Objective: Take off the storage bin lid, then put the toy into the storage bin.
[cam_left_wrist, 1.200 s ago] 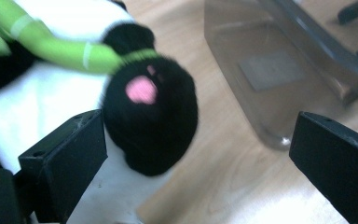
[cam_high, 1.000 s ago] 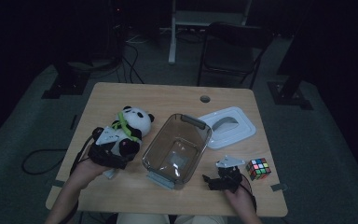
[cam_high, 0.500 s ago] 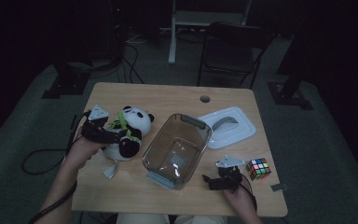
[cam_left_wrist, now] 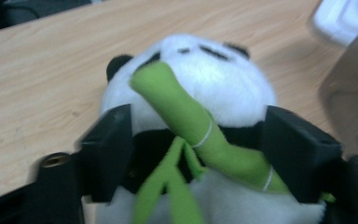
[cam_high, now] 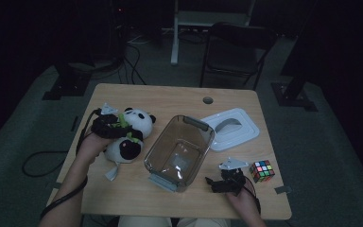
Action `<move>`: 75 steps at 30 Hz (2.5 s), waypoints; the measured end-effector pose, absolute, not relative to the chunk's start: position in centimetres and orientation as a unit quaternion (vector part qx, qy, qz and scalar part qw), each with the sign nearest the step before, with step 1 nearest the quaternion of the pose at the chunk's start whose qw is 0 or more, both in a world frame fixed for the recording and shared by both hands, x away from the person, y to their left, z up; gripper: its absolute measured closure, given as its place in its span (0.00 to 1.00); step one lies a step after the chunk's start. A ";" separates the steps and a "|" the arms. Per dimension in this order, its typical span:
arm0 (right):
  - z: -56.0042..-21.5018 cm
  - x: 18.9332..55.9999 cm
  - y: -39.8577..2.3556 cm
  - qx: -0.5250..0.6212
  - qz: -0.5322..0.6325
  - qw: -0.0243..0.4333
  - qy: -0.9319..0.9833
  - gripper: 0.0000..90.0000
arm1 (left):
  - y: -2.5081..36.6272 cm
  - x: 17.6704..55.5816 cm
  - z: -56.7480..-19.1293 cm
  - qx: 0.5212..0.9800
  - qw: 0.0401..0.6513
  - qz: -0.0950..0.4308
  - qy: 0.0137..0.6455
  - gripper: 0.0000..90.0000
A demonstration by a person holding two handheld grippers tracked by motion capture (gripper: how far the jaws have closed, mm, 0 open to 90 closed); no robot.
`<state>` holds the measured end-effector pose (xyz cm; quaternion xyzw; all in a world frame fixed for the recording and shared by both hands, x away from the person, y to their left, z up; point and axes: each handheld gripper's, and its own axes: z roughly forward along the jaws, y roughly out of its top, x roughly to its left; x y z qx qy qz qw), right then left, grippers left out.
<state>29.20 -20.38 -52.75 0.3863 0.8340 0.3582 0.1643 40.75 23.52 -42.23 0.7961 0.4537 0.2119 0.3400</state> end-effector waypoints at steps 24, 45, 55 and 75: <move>-52.7 29.0 -19.8 0.383 0.362 0.161 0.835 0.15 | 23.8 40.2 -42.7 0.773 0.353 0.218 0.479 0.83; -51.9 28.8 -16.0 0.380 0.423 0.119 0.814 0.14 | 26.0 38.7 -37.5 0.747 0.398 0.207 0.491 0.83; -52.1 30.0 -12.1 0.373 0.413 0.100 0.825 0.14 | 27.4 38.1 -34.1 0.730 0.418 0.224 0.492 0.83; -51.4 29.8 -12.2 0.392 0.414 0.119 0.813 0.14 | 22.6 37.4 -30.1 0.760 0.457 0.204 0.415 0.83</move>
